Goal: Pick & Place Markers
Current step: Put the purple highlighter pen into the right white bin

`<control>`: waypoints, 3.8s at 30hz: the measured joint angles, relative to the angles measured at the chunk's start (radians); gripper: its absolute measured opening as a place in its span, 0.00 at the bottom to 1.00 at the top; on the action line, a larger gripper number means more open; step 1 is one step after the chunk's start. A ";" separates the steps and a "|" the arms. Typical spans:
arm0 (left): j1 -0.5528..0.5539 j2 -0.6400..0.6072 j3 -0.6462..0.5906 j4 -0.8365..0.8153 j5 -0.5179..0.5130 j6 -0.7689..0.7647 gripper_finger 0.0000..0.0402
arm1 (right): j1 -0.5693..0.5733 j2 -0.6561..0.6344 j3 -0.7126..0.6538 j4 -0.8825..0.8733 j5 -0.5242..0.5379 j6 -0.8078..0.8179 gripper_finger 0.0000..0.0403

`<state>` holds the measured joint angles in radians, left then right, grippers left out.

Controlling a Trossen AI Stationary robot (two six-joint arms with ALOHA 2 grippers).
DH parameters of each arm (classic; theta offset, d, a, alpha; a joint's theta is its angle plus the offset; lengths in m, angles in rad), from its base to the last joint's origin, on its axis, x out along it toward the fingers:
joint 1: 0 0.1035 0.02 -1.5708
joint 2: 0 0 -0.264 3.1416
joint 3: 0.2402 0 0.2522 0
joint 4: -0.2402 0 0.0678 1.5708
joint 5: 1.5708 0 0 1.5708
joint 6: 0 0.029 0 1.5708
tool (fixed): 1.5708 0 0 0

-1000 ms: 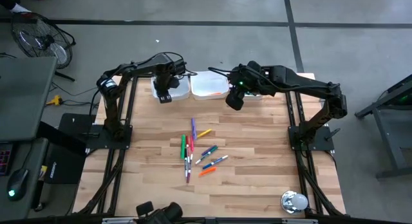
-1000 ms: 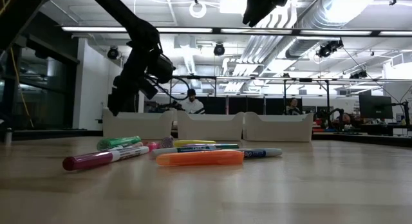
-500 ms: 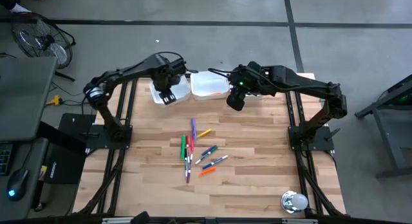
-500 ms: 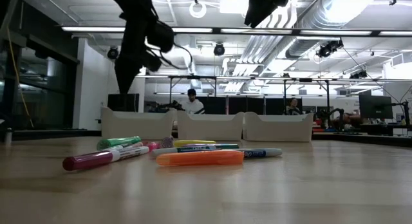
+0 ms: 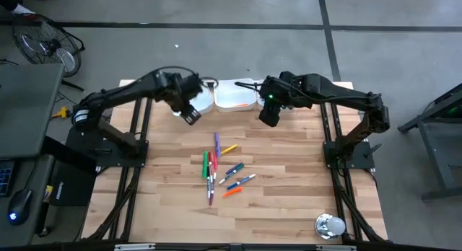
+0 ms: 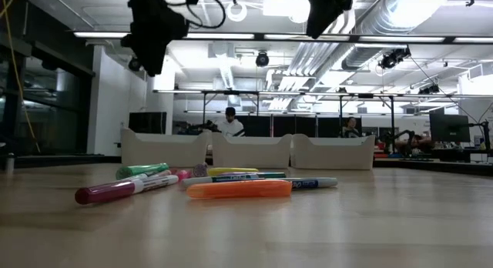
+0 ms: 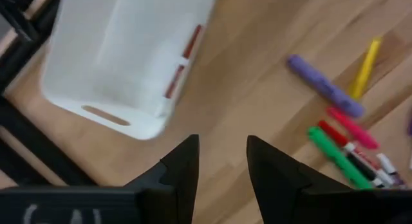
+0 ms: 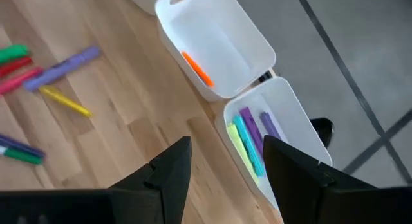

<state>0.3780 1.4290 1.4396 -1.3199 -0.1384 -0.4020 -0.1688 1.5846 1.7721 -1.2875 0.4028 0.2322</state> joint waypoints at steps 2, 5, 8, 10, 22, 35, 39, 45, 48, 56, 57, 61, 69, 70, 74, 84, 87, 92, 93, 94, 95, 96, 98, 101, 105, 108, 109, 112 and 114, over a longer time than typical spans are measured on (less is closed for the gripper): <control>-0.071 -0.009 0.000 0.001 -0.028 -0.081 0.31 | 0.006 -0.013 -0.049 0.003 0.003 0.005 0.45; -0.173 -0.007 -0.021 0.021 -0.048 -0.200 0.31 | 0.017 -0.047 -0.175 0.051 0.004 0.021 0.45; -0.269 -0.002 -0.063 0.065 -0.061 -0.345 0.31 | 0.034 -0.093 -0.318 0.133 -0.014 0.056 0.45; -0.322 0.003 -0.104 0.134 -0.063 -0.442 0.31 | 0.046 -0.127 -0.401 0.191 -0.039 0.082 0.45; -0.358 0.086 -0.272 0.473 -0.038 -0.833 0.31 | 0.081 -0.276 -0.666 0.325 -0.094 0.187 0.45; -0.304 0.319 -0.270 0.636 0.129 -0.817 0.31 | 0.081 -0.299 -0.691 0.354 -0.122 0.178 0.45; -0.305 0.325 -0.270 0.683 0.131 -0.814 0.31 | 0.081 -0.299 -0.691 0.360 -0.124 0.171 0.45; -0.292 0.325 -0.270 0.687 0.065 -0.829 0.31 | 0.081 -0.299 -0.691 0.365 -0.125 0.171 0.45; -0.279 0.325 -0.270 0.685 0.077 -0.827 0.31 | 0.085 -0.299 -0.691 0.366 -0.123 0.170 0.45; -0.264 0.325 -0.270 0.709 0.058 -0.826 0.31 | 0.086 -0.299 -0.691 0.366 -0.123 0.168 0.45; -0.264 0.325 -0.269 0.706 0.058 -0.826 0.31 | 0.086 -0.299 -0.691 0.366 -0.123 0.167 0.45; -0.264 0.325 -0.269 0.696 0.054 -0.826 0.31 | 0.086 -0.299 -0.691 0.366 -0.123 0.167 0.45; -0.264 0.380 -0.269 0.709 0.068 -0.826 0.31 | 0.086 -0.299 -0.691 0.366 -0.123 0.160 0.45; -0.264 0.386 -0.270 0.708 0.083 -0.826 0.31 | 0.086 -0.299 -0.691 0.366 -0.122 0.160 0.45; -0.267 0.444 -0.255 0.724 0.117 -0.817 0.31 | 0.086 -0.299 -0.691 0.368 -0.124 0.160 0.45; -0.267 0.470 -0.229 0.699 0.123 -0.746 0.31 | 0.086 -0.299 -0.691 0.365 -0.148 0.160 0.45; -0.268 0.471 -0.228 0.666 0.116 -0.710 0.30 | 0.086 -0.299 -0.691 0.360 -0.151 0.153 0.45; -0.273 0.472 -0.228 0.645 0.140 -0.670 0.18 | 0.086 -0.299 -0.691 0.349 -0.147 0.152 0.45; -0.273 0.471 -0.229 0.646 0.137 -0.666 0.15 | 0.086 -0.299 -0.691 0.349 -0.147 0.152 0.45; -0.274 0.471 -0.229 0.647 0.137 -0.663 0.13 | 0.086 -0.299 -0.691 0.349 -0.147 0.152 0.45; -0.275 0.471 -0.229 0.648 0.137 -0.656 0.13 | 0.086 -0.299 -0.691 0.349 -0.146 0.152 0.45; -0.275 0.471 -0.229 0.648 0.138 -0.649 0.13 | 0.086 -0.299 -0.691 0.349 -0.146 0.152 0.45; -0.274 0.471 -0.229 0.649 0.138 -0.633 0.13 | 0.086 -0.299 -0.691 0.349 -0.145 0.152 0.45; -0.273 0.471 -0.229 0.658 0.142 -0.591 0.13 | 0.086 -0.299 -0.691 0.349 -0.149 0.152 0.45; -0.273 0.471 -0.199 0.644 0.119 -0.526 0.13 | 0.087 -0.299 -0.691 0.350 -0.148 0.149 0.45; -0.273 0.467 -0.149 0.657 0.093 -0.473 0.13 | 0.087 -0.299 -0.691 0.351 -0.140 0.133 0.45; -0.273 0.465 -0.132 0.658 0.080 -0.458 0.13 | 0.087 -0.298 -0.691 0.354 -0.136 0.127 0.45; -0.273 0.466 -0.075 0.639 0.061 -0.401 0.13 | 0.087 -0.299 -0.691 0.376 -0.125 0.110 0.45; -0.273 0.465 -0.028 0.636 0.048 -0.355 0.13 | 0.087 -0.300 -0.691 0.393 -0.124 0.100 0.45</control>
<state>0.1047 1.8942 1.4113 -0.6835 -0.0907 -0.7565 -0.0822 1.2847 1.0813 -0.8943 0.2788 0.3319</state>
